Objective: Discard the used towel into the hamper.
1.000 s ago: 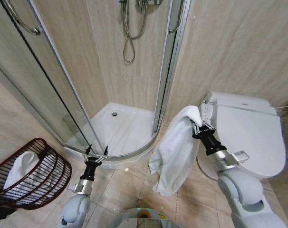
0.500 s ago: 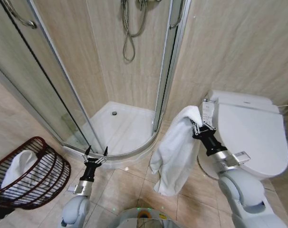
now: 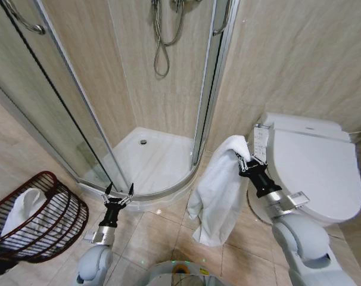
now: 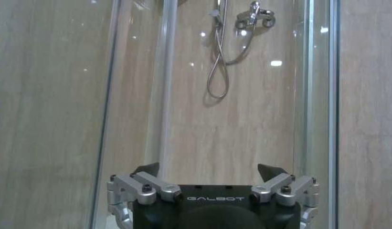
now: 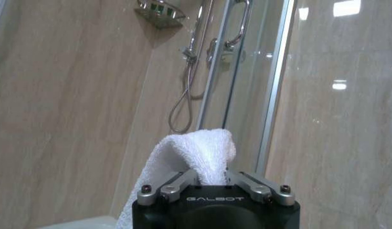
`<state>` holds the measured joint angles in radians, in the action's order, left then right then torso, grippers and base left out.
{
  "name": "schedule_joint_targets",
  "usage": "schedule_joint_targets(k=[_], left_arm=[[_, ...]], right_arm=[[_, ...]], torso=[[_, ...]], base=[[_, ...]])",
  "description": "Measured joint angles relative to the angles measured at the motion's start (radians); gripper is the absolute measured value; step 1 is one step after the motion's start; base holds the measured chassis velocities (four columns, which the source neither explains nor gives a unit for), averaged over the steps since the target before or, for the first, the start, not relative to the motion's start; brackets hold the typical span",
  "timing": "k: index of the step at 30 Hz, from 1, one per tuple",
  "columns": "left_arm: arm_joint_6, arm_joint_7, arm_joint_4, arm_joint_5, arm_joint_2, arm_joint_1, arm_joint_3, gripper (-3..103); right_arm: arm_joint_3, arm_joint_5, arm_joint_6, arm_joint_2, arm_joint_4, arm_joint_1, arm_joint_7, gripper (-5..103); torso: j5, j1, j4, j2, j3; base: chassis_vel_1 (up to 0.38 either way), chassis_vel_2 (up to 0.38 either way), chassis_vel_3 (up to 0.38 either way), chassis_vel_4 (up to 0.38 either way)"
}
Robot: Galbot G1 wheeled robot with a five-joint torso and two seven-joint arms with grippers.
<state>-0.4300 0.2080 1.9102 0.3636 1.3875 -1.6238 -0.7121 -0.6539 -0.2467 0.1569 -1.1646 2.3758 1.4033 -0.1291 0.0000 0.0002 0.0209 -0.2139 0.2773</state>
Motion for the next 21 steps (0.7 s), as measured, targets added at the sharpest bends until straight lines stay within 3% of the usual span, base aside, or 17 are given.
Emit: schedule_joint_targets(k=[21], left_arm=[[0.0,0.003,-0.001,-0.001,0.002,0.004,0.001,100]], right_arm=[[0.002,0.029,-0.011,-0.013,-0.011,0.011,-0.02,5]], torso=[[0.0,0.0,0.0,-0.002,0.001]], base=[[0.034,0.033,-0.038,-0.031]])
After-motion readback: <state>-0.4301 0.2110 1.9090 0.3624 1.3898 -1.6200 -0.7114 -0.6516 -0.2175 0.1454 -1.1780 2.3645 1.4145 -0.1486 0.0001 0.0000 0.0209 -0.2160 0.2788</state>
